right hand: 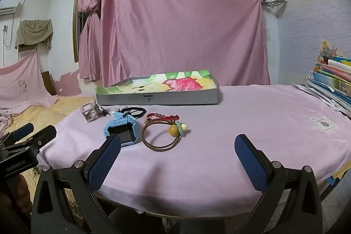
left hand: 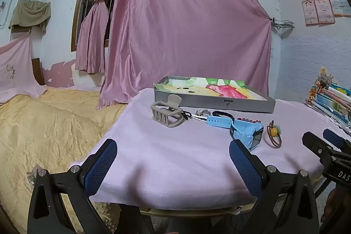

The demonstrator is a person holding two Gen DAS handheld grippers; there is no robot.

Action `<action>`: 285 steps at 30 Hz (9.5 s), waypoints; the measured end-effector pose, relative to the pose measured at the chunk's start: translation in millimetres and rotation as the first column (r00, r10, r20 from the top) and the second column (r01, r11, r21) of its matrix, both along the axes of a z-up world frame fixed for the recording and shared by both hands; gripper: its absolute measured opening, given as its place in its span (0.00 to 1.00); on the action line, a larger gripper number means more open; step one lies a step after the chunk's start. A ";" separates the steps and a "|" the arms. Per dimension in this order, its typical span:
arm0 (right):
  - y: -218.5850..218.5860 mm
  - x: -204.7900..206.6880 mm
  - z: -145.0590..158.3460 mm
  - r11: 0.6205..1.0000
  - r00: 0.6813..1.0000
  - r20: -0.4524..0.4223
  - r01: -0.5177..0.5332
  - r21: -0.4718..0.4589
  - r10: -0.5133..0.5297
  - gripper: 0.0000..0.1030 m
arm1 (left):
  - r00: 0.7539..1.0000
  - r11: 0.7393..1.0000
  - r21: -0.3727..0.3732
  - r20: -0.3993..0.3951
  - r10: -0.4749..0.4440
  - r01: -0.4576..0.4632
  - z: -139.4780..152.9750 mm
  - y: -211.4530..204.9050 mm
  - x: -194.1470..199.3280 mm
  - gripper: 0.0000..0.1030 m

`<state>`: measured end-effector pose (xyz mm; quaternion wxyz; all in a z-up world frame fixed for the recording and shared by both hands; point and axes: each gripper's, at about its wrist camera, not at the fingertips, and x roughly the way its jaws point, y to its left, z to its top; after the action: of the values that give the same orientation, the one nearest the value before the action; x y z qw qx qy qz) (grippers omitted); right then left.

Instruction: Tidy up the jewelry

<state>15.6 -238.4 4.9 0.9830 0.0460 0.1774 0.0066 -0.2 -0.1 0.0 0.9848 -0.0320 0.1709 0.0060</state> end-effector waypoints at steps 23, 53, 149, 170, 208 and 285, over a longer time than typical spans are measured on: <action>2.2 0.6 -1.9 1.000 1.000 -0.008 -0.005 0.007 0.005 0.99 | 1.000 1.000 -0.007 -0.015 0.000 -0.001 -1.3 -0.8 2.6 1.00; 4.2 7.1 -7.7 1.000 1.000 -0.018 -0.008 0.014 0.008 0.99 | 1.000 1.000 -0.007 -0.016 0.000 0.000 0.5 0.8 2.3 1.00; -15.6 119.2 -15.0 0.970 0.898 -0.373 -0.187 0.158 0.234 0.32 | 0.861 0.890 -0.169 -0.230 -0.454 0.424 -6.8 -72.3 100.0 0.38; -19.1 123.4 -17.8 0.963 0.901 -0.355 -0.190 0.193 0.249 0.24 | 0.828 0.864 -0.190 -0.250 -0.501 0.466 -7.5 -77.6 112.3 0.30; -24.9 191.0 49.6 0.928 0.940 -0.161 -0.249 0.277 0.301 0.23 | 0.939 0.938 -0.138 -0.090 -0.333 0.319 62.8 -42.7 163.4 0.21; 34.1 73.9 52.1 0.996 0.989 0.118 -0.088 -0.034 0.092 0.96 | 0.996 0.995 -0.067 0.059 -0.069 0.073 42.3 26.2 105.4 1.00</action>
<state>89.5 -204.3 57.1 0.9911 0.0234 0.1203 0.0512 105.2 26.1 42.3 0.9871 -0.0601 0.1443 -0.0358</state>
